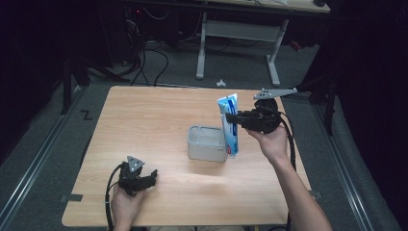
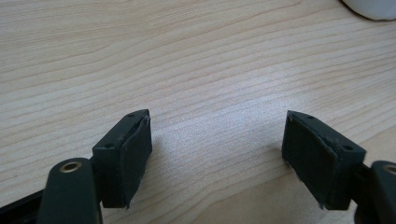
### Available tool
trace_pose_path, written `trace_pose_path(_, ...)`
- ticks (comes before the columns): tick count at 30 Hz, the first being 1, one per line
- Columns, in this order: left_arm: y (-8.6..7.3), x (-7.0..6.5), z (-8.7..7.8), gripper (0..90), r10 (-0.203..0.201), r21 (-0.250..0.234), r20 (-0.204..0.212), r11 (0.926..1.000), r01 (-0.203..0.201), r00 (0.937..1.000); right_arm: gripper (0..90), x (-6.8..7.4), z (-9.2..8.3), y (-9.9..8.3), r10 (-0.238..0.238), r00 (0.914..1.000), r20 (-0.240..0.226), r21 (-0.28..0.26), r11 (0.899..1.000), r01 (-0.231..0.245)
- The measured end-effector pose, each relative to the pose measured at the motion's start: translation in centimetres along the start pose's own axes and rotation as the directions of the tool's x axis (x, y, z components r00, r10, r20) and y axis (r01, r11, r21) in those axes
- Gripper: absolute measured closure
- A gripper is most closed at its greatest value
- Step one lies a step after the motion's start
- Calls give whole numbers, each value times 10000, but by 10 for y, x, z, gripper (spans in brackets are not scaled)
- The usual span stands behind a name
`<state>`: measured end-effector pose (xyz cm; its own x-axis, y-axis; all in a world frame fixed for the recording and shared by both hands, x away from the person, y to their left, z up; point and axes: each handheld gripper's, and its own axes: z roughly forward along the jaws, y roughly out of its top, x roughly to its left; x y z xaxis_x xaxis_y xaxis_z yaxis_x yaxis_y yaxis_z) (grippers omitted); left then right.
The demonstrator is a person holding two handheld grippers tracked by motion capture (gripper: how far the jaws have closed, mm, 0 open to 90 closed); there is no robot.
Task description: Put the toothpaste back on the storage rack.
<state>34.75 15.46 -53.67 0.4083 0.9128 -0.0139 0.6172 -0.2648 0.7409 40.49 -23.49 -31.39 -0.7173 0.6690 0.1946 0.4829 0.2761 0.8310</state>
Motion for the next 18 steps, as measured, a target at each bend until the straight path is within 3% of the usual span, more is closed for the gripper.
trace_pose_path(11,0,0,0,249,1,1,10,10000,-1,10000,757,-8,2,4,170,9996,212,-380,9991,-162)
trace_pose_path(18,0,0,0,249,5,1,7,10000,-5,10000,756,-11,9,10,117,9999,12,-636,9979,-117)
